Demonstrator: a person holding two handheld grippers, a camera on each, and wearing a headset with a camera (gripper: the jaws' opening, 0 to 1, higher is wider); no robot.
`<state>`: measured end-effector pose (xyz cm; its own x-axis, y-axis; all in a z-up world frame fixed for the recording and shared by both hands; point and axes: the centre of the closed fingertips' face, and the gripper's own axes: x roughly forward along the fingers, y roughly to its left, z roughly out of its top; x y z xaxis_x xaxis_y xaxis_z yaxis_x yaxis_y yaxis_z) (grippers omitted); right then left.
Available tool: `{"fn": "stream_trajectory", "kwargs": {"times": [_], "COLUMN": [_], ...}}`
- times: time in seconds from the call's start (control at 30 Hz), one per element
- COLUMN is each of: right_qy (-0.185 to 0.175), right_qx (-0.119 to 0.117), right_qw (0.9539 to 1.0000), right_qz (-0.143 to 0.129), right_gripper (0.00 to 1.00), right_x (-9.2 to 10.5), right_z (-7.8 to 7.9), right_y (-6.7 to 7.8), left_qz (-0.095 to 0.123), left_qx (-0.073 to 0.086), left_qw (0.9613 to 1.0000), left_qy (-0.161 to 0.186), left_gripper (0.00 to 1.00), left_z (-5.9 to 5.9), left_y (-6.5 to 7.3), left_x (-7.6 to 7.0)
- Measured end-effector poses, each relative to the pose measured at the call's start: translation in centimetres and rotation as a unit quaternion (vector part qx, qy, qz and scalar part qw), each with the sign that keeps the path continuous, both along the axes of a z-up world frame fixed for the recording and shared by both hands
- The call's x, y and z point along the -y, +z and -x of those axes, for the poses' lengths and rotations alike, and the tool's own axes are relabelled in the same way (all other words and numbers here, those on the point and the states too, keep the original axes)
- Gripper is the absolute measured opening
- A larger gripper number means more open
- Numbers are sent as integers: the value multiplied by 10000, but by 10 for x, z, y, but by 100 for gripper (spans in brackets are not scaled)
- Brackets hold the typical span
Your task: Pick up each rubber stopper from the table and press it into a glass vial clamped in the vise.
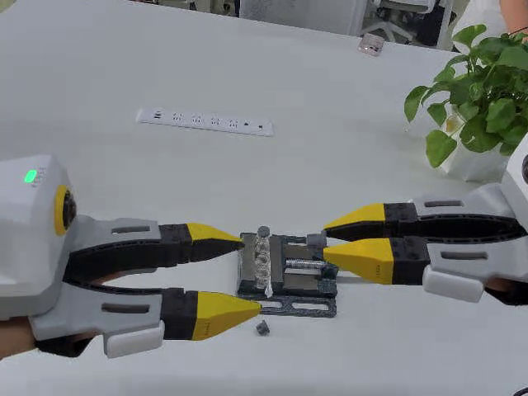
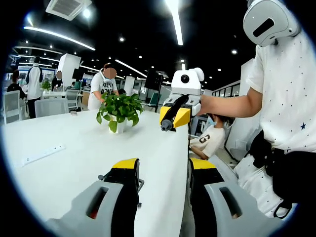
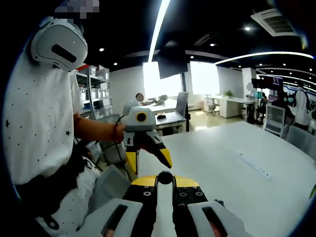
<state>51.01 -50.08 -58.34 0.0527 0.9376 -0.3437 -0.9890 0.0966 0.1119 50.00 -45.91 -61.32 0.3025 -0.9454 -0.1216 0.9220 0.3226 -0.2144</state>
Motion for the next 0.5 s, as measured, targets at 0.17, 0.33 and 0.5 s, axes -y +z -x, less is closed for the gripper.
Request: {"fn": "stream_trajectory", "kwargs": {"times": [0.17, 0.33, 0.5], "right_qy": [-71, -118, -112], "right_qx": [41, 48, 66], "right_qw": [9999, 9996, 9991], "right_qz": [124, 257, 405], "right_gripper": [5, 5, 5], "right_x": [5, 4, 4], "right_z": [-7, -16, -23], "right_y": [-3, -5, -8], "left_qz": [-90, -238, -409], "left_qx": [26, 40, 177], "left_qw": [9999, 9995, 9985], "left_qy": [127, 219, 319], "left_gripper": [44, 50, 57], "left_z": [-2, -3, -6], "left_y": [-6, -17, -29], "left_x": [-5, -10, -14]}}
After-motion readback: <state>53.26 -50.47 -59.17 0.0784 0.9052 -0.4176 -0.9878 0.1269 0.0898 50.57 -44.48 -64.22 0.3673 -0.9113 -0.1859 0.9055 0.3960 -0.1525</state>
